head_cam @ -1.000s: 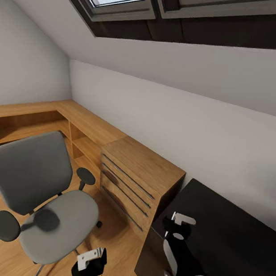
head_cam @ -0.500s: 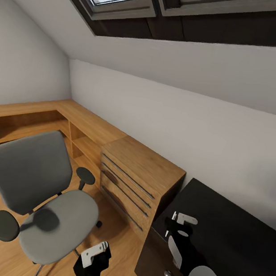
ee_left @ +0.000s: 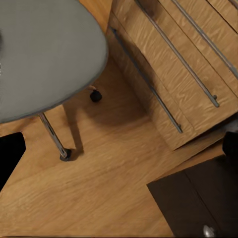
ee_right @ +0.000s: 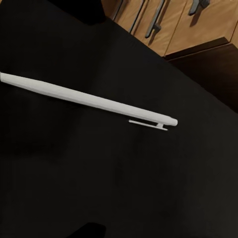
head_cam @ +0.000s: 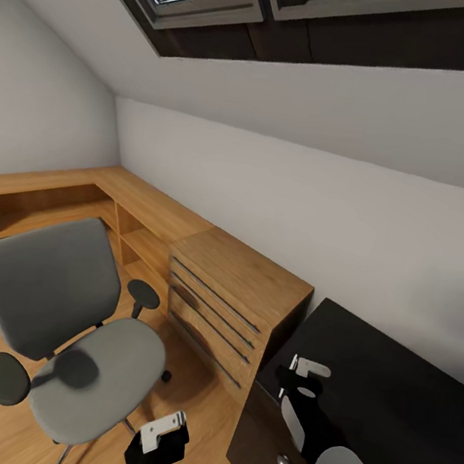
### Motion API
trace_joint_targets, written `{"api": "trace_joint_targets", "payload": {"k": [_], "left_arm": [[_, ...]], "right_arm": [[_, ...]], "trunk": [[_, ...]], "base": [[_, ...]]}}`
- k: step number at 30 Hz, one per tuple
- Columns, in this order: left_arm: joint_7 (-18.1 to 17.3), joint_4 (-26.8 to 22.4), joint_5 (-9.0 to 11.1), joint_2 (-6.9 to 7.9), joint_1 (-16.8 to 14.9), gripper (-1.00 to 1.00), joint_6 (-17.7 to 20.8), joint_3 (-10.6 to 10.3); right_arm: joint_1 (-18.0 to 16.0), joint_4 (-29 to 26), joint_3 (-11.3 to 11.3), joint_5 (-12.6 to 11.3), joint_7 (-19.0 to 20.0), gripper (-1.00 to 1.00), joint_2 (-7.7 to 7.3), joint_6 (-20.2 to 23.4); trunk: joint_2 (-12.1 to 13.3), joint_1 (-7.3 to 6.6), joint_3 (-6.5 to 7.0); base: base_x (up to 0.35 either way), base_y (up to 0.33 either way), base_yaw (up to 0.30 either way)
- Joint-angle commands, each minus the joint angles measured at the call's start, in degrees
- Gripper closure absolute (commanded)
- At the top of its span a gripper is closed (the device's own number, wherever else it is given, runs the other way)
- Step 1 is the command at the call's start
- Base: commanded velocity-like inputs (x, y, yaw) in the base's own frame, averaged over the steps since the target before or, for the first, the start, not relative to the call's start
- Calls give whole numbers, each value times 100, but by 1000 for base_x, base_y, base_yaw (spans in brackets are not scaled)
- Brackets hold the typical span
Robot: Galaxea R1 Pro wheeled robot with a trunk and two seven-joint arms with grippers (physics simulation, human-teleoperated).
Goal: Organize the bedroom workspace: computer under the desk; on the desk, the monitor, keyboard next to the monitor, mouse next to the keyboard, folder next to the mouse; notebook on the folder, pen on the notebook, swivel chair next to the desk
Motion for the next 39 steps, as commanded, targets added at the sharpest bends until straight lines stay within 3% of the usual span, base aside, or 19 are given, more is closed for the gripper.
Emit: {"api": "trace_joint_targets", "payload": {"k": [1,12,23,29,39], "left_arm": [[22,-6,41,3,-7,-100,34,-1],[24,-10,44,3,-7,-100,333,122],[7,-14,44,3,-7,-100,932,264],[-1,-292,47,11,-7,-100,1047,468],[6,-403,44,46,-7,-100,1061,493]], "right_arm": [[-3,-11,50,-47,-49,-100,-3,35],[-3,-21,55,-55,-66,-100,6,75],[-3,-22,53,-56,-71,-100,6,82],[-3,-25,49,-56,-72,-100,1,156],[-3,-28,47,-56,-66,-100,5,319]], "trunk": [[-48,24,-26],[-489,265,-224],[-931,507,-421],[-1171,639,-529],[-1572,858,-709]], "base": [[0,0,0],[0,0,0],[0,0,0],[0,0,0],[0,0,0]]}}
